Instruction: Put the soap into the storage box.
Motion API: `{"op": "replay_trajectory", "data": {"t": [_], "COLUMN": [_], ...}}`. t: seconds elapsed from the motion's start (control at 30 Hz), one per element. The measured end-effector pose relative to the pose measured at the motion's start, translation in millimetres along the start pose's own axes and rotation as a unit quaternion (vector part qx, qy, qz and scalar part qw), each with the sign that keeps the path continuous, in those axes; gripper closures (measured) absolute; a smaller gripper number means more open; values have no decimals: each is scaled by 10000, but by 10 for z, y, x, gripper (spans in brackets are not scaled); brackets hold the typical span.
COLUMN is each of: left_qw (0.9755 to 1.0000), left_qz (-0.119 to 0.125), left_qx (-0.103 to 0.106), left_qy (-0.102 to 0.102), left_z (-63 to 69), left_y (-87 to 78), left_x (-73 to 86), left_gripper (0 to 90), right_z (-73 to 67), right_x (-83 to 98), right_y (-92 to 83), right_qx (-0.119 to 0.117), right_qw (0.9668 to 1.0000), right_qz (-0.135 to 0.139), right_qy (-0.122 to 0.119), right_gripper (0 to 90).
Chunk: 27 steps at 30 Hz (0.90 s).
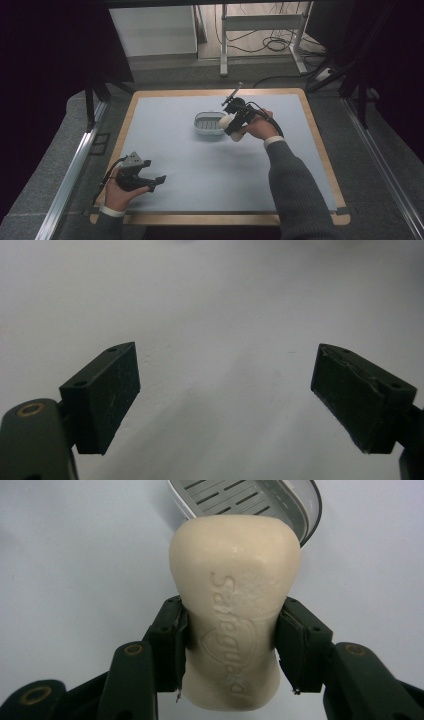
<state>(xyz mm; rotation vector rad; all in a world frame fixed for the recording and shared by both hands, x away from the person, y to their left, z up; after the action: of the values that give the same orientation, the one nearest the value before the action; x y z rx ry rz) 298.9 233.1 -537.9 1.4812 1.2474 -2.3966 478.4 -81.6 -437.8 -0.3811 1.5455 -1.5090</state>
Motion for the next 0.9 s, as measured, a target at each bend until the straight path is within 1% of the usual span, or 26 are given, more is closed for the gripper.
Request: {"op": "replay_trajectory", "data": {"t": [0.13,0.27,0.33,0.4,0.47,0.5,0.57,0.73,0.77,0.8,0.83,0.9], "left_qw": [10000,10000,10000,10000,10000,10000,10000,10000,10000,10000,10000,10000], "left_qz": [-22,-7,-5,28,31,30,36,3,1,-15,-28,-24], "left_qx": [-22,-68,-68,-84,-87,-89,-82,-86,-85,-91,-87,-86], "left_qy": [21,26,25,14,14,17,9,13,14,27,29,34], "left_z": [-6,-4,-4,-6,-7,-8,-8,-13,-14,-17,-18,-18], "left_y": [-9,-2,-7,-26,-31,-34,-33,-31,-30,-30,-30,-25], "left_x": [3,5,5,5,5,6,5,6,6,7,7,7], "left_gripper": [128,129,129,129,129,129,129,128,128,128,128,128], "right_z": [17,5,5,17,17,24,22,39,47,46,54,69], "right_x": [-26,-73,-83,-118,-133,-152,-196,-271,-285,-300,-313,-340], "right_y": [7,28,33,57,64,75,92,152,166,173,185,205], "right_qx": [36,32,36,61,71,61,60,68,70,74,105,101], "right_qw": [10000,9998,9998,9995,9995,9992,9993,9989,9987,9988,9986,9986], "right_qz": [-5,57,41,30,39,67,44,19,31,0,-4,18], "right_qy": [-48,-187,-211,-300,-309,-380,-367,-461,-511,-482,-523,-511], "right_gripper": [497,498,497,498,498,498,497,498,498,497,498,498]}}
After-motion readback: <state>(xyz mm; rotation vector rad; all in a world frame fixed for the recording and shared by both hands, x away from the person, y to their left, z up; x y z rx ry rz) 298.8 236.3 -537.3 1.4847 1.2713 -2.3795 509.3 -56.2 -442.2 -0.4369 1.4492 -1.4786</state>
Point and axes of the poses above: each handheld gripper's, and its own axes: y roughly forward along the jaws, x roughly out of its underside, z roughly to its right, the point moved 3 cm from there along y, roughly forward along the jaws, and after that the axes turned 9 degrees about x, right-handed, at the moved point
